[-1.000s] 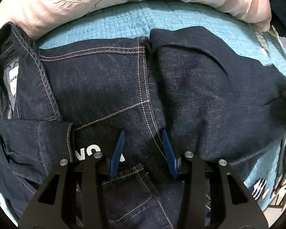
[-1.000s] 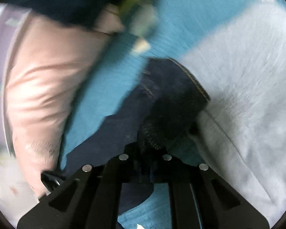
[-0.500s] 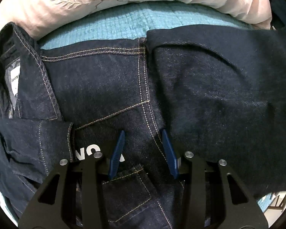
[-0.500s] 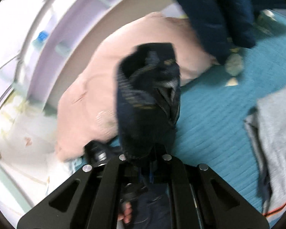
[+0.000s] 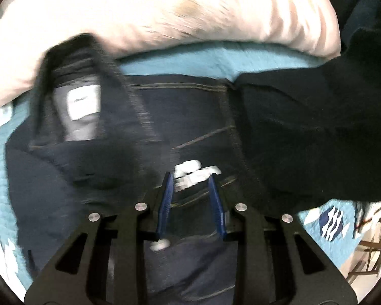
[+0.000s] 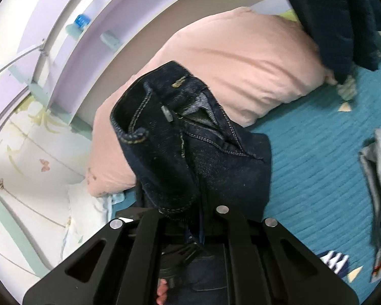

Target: Fold large clothes

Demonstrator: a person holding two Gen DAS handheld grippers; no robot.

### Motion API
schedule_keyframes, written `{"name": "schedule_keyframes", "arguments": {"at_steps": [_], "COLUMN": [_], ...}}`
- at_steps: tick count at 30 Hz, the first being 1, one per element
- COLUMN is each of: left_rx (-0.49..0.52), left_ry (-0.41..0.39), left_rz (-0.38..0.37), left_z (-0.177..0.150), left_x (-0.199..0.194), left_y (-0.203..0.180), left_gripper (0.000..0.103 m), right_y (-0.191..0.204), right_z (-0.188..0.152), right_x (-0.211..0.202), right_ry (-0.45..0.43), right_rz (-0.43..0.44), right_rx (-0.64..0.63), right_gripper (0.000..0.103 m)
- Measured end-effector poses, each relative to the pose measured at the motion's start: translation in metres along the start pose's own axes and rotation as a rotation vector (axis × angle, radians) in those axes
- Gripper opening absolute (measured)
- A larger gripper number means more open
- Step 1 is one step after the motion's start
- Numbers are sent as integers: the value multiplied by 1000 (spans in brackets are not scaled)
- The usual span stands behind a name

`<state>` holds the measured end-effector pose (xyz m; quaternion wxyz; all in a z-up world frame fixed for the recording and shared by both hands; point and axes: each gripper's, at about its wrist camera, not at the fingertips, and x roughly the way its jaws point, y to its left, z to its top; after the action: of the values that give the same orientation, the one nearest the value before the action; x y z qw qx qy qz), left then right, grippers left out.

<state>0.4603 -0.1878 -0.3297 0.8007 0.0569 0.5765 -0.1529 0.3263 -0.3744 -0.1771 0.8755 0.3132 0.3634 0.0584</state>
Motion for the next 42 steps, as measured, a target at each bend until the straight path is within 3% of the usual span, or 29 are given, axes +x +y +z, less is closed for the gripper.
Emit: {"name": "schedule_keyframes", "arguments": {"at_steps": [5, 11, 16, 22, 27, 31, 33, 36, 37, 38, 40, 42], "left_rx": [-71, -142, -231, -291, -304, -302, -299, -299, -295, -292, -288, -289], "left_ry": [-50, -128, -149, -140, -88, -34, -17, -5, -7, -9, -10, -17], "left_rz": [13, 88, 131, 191, 204, 185, 185, 182, 187, 193, 202, 200], "left_z": [-14, -35, -62, -89, -107, -119, -124, -125, -125, -125, -124, -121], "left_x": [-43, -96, -119, -119, -97, -76, -67, -62, -63, -63, -65, -66], "left_y": [67, 142, 209, 267, 290, 296, 299, 302, 302, 302, 300, 297], "left_gripper": [31, 63, 74, 77, 77, 77, 77, 77, 77, 79, 81, 81], "right_y": [54, 110, 159, 186, 191, 180, 180, 184, 186, 188, 189, 186], "right_z": [-14, -43, -79, -125, -162, -195, -205, -211, -211, -212, -215, -215], "right_x": [26, 72, 125, 199, 254, 292, 296, 297, 294, 292, 281, 273], "right_ry": [39, 127, 202, 319, 415, 510, 511, 516, 534, 566, 604, 657], "right_rz": [19, 28, -26, -110, -193, -254, -269, -250, -220, -169, -84, -53], "right_rx": [-74, -152, -258, -327, -375, -400, -422, -445, -441, -419, -361, -337], "right_gripper": [5, 5, 5, 5, 6, 17, 21, 42, 67, 83, 83, 82]}}
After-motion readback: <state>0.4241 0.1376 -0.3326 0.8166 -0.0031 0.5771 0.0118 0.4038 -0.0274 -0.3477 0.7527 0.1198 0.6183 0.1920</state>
